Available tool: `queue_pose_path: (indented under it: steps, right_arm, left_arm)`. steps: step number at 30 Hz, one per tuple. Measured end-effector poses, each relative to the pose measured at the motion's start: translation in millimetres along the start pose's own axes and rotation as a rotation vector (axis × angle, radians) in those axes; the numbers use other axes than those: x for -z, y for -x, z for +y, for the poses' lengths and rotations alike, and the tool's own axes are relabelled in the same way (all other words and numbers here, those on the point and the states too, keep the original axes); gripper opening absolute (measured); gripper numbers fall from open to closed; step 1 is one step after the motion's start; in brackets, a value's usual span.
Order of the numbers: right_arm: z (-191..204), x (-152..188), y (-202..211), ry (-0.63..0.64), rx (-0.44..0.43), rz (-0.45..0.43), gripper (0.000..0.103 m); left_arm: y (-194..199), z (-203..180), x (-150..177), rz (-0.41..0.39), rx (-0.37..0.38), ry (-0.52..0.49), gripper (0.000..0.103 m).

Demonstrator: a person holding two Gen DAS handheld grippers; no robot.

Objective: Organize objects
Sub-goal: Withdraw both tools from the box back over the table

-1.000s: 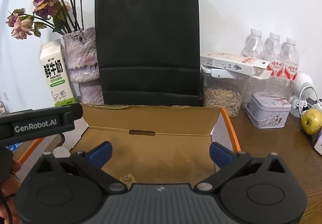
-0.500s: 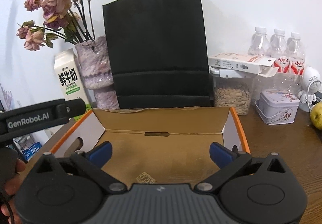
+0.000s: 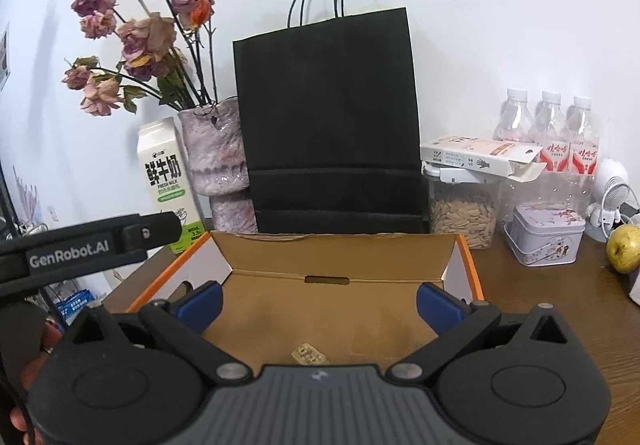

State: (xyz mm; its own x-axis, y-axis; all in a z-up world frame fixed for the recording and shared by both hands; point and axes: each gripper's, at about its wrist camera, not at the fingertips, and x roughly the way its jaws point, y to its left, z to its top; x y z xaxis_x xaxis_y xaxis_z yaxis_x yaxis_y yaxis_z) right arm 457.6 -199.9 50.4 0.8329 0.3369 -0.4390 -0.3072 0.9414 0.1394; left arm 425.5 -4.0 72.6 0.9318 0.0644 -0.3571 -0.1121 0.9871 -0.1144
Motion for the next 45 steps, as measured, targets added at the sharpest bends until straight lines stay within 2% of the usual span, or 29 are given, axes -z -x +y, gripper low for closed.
queue_pose_path:
  steps: [11, 14, 22, 29, 34, 45]
  right_arm:
    - [1.5, 4.7, 58.7, -0.014, -0.021, -0.073, 0.103]
    - [3.2, 7.0, 76.7, -0.007, -0.04, -0.078, 0.103]
    - [8.5, 21.0, 131.9, 0.016, -0.022, -0.124, 0.103]
    - [12.1, 43.7, 181.3, 0.051, -0.023, -0.134, 0.103]
    - [16.6, 63.6, 210.5, 0.064, -0.021, -0.136, 0.103]
    - [20.5, 120.7, 252.8, 0.076, 0.01, -0.092, 0.103]
  left_arm:
    - [52.4, 14.3, 4.7, 0.002, 0.032, 0.013, 0.103]
    - [70.1, 12.2, 9.7, -0.003, 0.044, -0.02, 0.103]
    - [117.1, 6.9, 31.3, 0.026, 0.086, -0.08, 0.103]
    - [157.3, 0.3, 55.0, 0.049, 0.107, -0.115, 0.103]
    - [186.6, -5.2, 69.8, 0.043, 0.093, -0.143, 0.103]
    - [237.3, 3.2, 103.3, 0.061, 0.091, -0.13, 0.103]
